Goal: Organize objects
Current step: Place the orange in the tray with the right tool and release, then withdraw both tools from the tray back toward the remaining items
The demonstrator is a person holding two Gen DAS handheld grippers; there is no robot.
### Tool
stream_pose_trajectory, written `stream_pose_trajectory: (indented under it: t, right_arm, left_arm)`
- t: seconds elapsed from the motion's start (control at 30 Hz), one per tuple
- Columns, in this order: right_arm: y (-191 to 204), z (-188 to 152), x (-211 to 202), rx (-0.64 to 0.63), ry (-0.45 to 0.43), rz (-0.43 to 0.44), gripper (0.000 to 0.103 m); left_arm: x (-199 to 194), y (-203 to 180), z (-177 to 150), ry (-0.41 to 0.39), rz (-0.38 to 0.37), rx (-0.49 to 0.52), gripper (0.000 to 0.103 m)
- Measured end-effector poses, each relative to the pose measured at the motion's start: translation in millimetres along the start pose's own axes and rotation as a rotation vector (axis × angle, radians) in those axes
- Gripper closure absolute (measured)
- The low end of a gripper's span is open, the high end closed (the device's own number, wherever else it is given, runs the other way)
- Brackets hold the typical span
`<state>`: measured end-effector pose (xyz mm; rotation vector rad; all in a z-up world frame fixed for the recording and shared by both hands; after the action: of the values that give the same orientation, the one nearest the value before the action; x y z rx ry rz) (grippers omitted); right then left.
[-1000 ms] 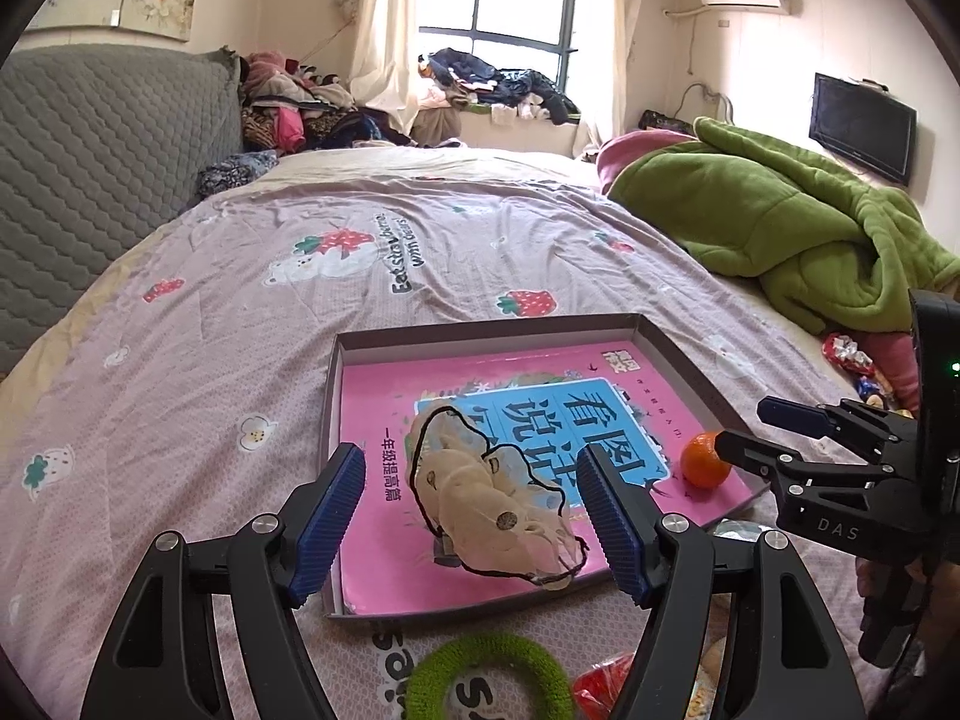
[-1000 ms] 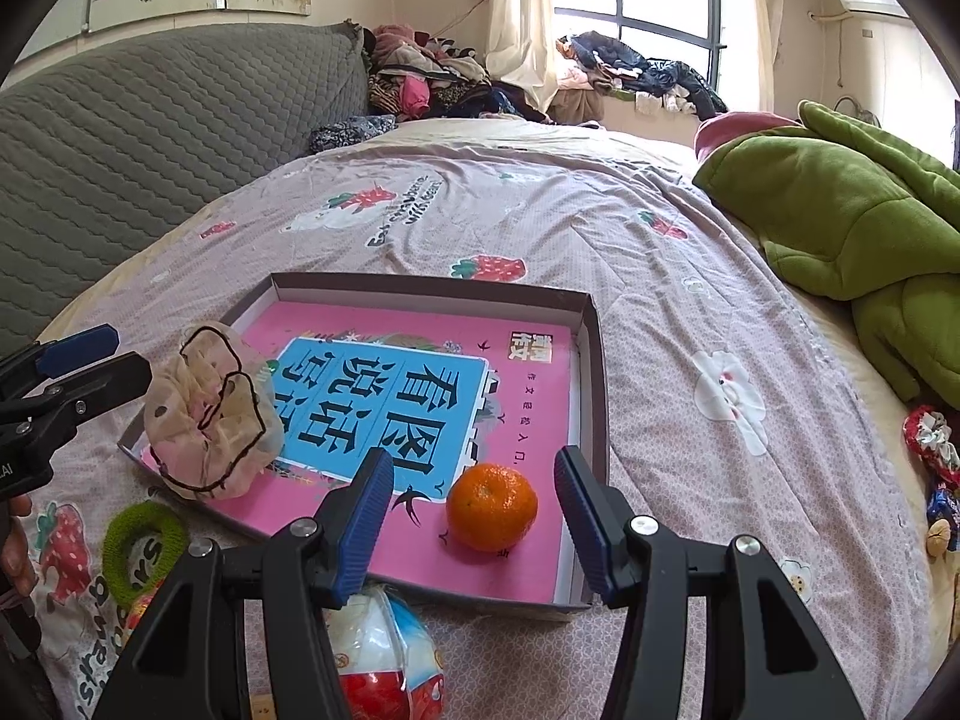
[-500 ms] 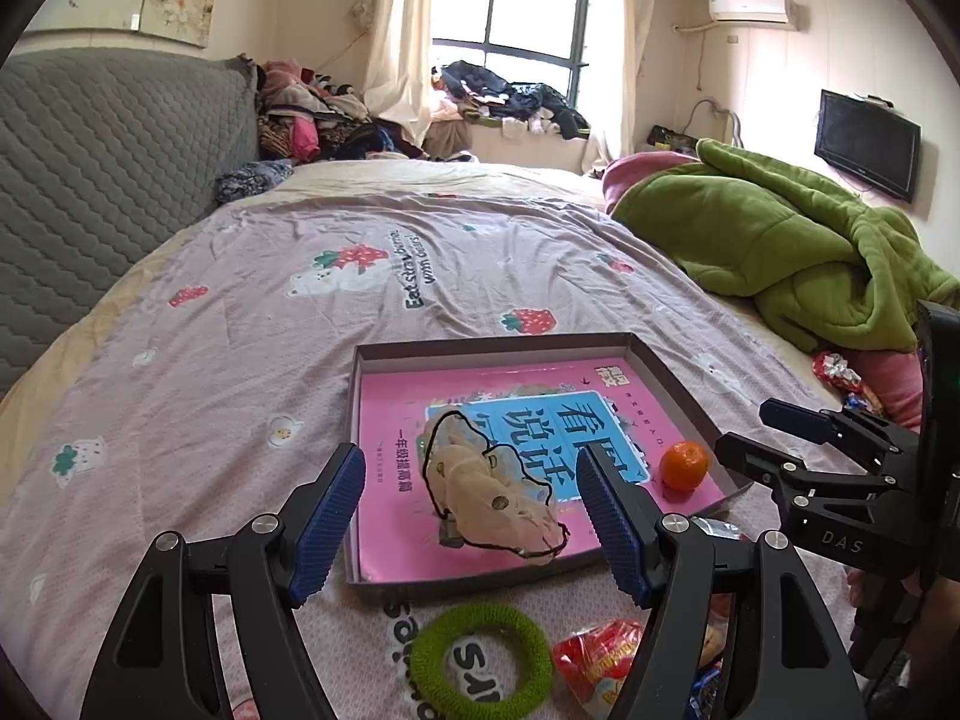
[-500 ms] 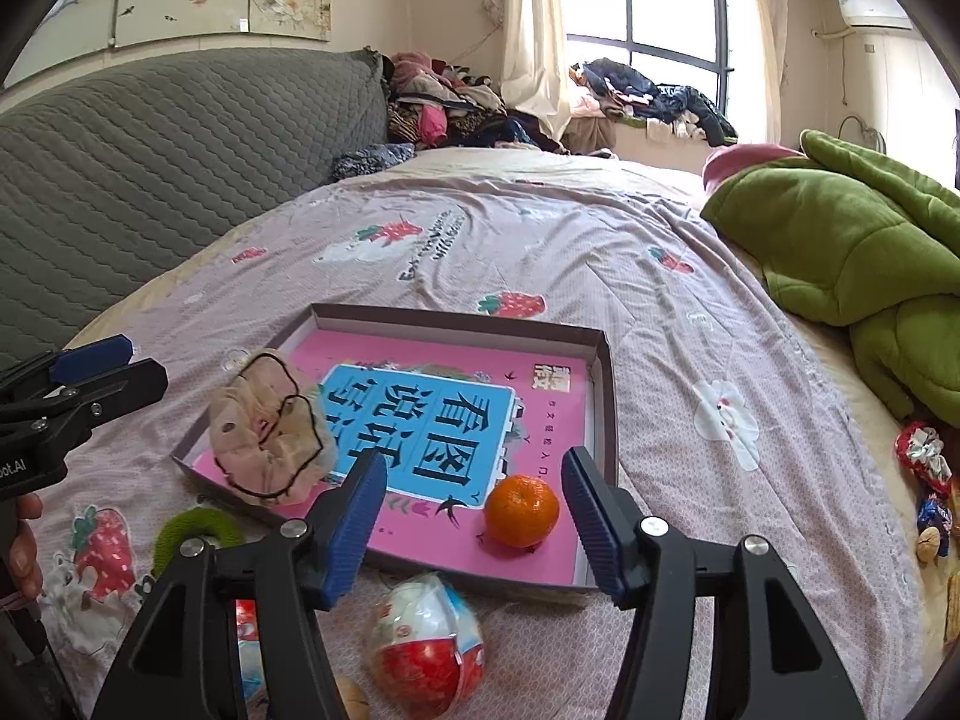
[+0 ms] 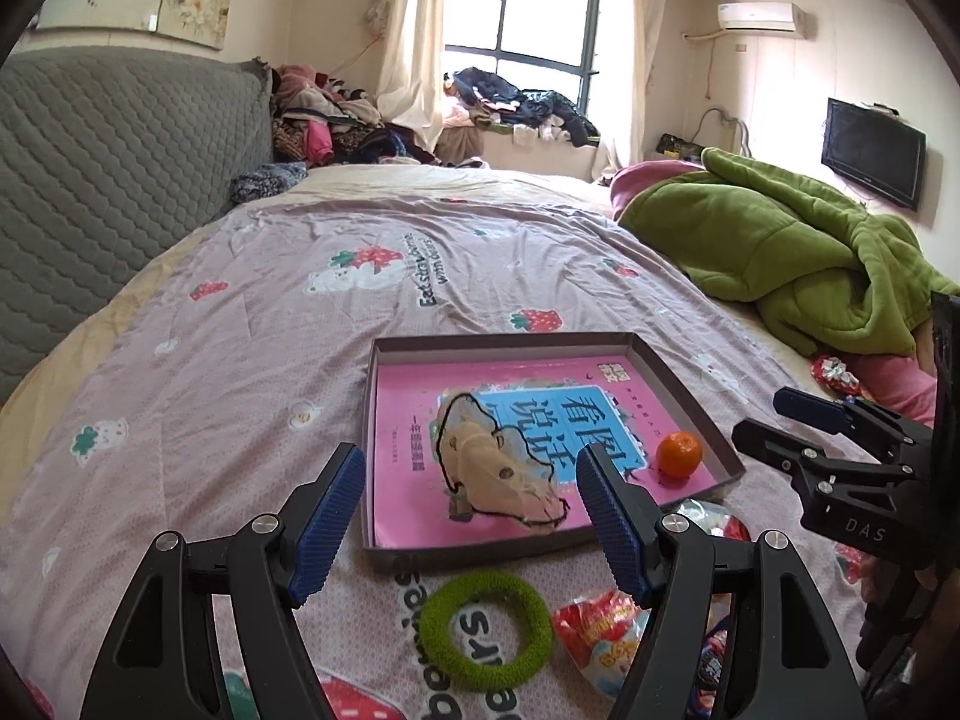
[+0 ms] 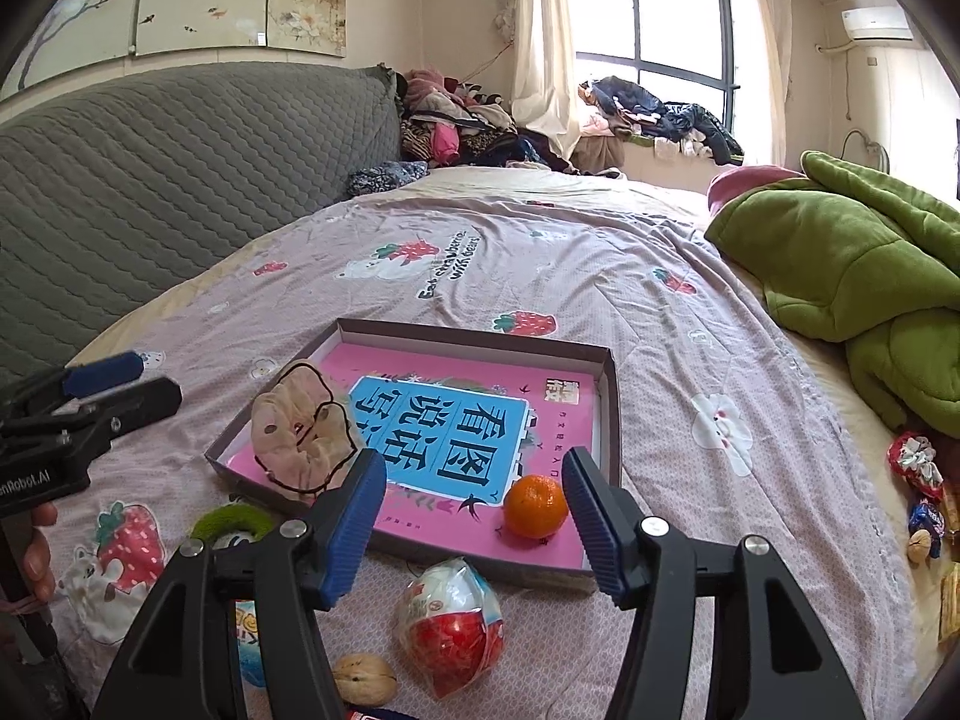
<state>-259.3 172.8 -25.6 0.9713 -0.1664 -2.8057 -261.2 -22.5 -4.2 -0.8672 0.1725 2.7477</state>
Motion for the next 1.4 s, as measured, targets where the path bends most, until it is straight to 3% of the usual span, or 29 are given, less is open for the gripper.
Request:
stream_pose_trajectory:
  t: [0.47,1.4]
  right_arm:
    - [-7.5,-6.8,-27.3,0.029,-0.033,0.0,0.042]
    - [-7.1,-49.2,-51.8,0.05,-0.003,0.007,0.042]
  left_arm:
    - [-18.2,-18.5,-20.0,0.011,-0.029,-0.001,0.029]
    - [-40.0,-28.7,-68.8,0.075,-0.049,-0.024,0.029]
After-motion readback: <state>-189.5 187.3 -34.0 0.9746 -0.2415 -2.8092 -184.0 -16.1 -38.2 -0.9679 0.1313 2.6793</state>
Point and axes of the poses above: each gripper's, at about its wrist camera, not at the fingertips, and x roughly the way its jaws point, y to its left, z to its top, the point moved 10 cm from there along x, roughly the way its jaws point, and after that the axes turned 10 degrees about x, right-handed, at the moved point
